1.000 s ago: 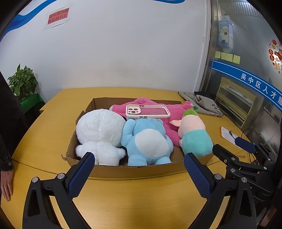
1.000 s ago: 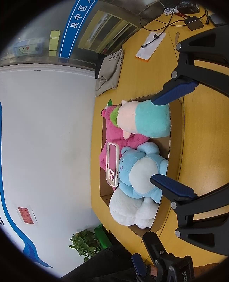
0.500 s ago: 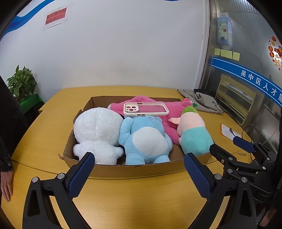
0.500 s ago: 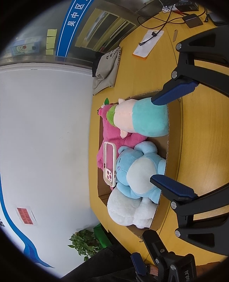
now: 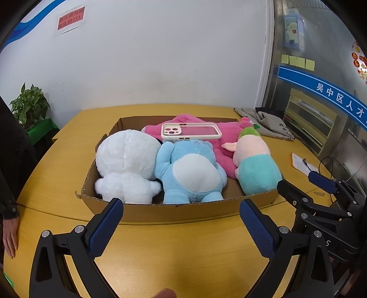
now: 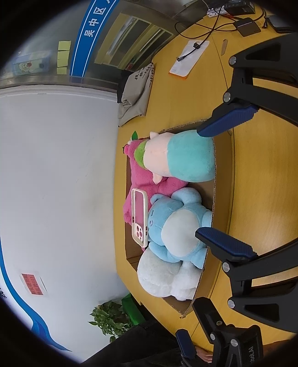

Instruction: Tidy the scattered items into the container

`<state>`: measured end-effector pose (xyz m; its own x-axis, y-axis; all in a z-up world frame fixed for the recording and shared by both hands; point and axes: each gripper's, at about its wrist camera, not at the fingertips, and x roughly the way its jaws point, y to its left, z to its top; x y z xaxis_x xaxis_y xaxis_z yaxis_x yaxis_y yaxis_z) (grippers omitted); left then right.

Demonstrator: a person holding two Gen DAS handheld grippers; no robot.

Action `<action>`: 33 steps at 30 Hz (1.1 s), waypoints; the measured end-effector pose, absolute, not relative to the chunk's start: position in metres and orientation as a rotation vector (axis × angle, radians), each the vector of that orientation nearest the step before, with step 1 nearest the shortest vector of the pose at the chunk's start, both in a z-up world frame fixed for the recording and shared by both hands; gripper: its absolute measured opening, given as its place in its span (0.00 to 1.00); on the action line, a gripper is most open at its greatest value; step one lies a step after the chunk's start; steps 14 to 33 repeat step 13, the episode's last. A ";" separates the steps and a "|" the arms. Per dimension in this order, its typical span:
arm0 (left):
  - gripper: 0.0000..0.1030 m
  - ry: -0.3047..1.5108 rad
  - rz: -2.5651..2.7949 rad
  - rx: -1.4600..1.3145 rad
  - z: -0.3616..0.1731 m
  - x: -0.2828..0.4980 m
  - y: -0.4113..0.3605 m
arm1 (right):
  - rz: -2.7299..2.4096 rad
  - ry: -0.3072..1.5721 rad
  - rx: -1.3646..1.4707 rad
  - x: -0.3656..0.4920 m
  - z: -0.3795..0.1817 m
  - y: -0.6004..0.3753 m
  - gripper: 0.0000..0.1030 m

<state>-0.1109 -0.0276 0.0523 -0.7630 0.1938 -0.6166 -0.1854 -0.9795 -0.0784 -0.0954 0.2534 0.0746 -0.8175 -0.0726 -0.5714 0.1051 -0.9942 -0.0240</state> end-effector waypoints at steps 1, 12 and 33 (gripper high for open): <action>1.00 -0.009 2.773 -0.977 0.051 -0.110 -0.027 | -2.906 0.083 0.913 -0.095 0.074 0.253 0.79; 1.00 0.024 2.798 -1.004 0.044 -0.106 -0.028 | -2.892 0.112 0.925 -0.092 0.069 0.245 0.79; 1.00 0.024 2.796 -1.008 0.044 -0.107 -0.029 | -2.892 0.111 0.927 -0.092 0.069 0.245 0.79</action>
